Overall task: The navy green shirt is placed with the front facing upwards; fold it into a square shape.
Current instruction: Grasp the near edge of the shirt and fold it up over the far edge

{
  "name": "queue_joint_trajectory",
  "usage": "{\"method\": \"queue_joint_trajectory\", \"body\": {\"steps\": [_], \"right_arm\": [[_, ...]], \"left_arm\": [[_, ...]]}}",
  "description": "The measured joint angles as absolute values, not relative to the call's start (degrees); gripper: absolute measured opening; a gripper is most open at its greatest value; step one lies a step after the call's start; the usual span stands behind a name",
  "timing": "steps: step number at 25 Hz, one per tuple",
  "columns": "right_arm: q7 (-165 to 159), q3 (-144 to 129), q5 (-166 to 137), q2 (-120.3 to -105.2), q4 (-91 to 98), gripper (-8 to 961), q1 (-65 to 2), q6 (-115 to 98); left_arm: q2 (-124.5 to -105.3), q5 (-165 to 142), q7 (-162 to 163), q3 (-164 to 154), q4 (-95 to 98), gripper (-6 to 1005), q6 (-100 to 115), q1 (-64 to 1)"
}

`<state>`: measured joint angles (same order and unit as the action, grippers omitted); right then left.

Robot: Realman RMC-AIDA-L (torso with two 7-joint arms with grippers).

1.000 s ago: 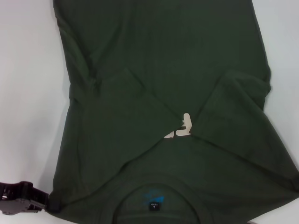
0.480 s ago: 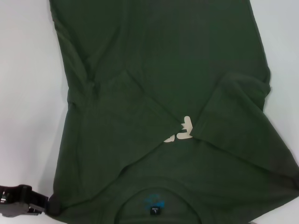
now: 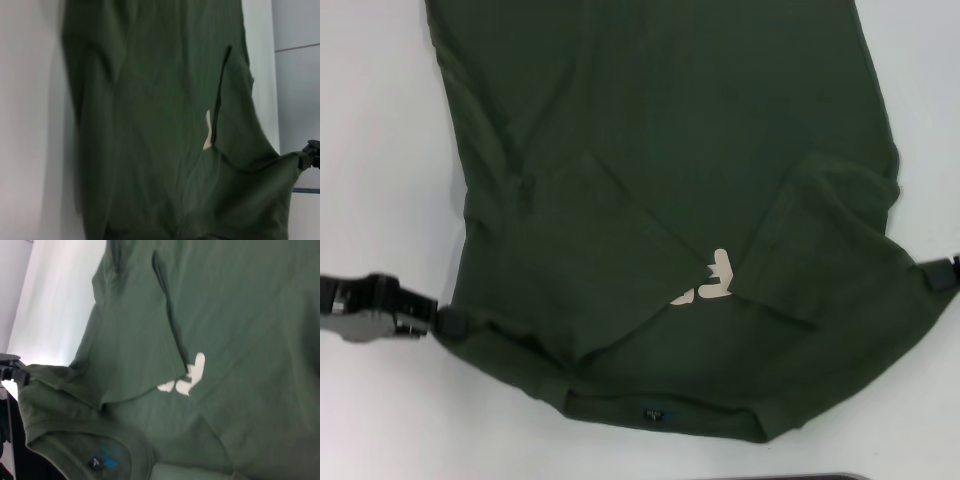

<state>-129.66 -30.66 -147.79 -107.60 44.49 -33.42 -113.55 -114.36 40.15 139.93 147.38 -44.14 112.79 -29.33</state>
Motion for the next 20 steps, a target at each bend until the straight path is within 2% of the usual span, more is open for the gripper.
{"method": "queue_joint_trajectory", "body": {"steps": [8,16,20], "right_arm": [[-130.2,-30.9,-147.7,-107.57,44.6,28,-34.5,-113.6],[-132.1,-27.2,-143.2,-106.19,44.7,28,-35.3,-111.0],[-132.6,-26.5,-139.0,-106.16,44.6,27,-35.6,-107.7]], "left_arm": [[-114.24,40.2,140.8,147.5,-44.2,41,112.5,-31.1],[-114.34,40.5,142.2,154.8,-44.3,41,106.9,-33.6],[-115.09,41.3,143.4,156.5,-43.4,41,99.4,-35.9]]}}
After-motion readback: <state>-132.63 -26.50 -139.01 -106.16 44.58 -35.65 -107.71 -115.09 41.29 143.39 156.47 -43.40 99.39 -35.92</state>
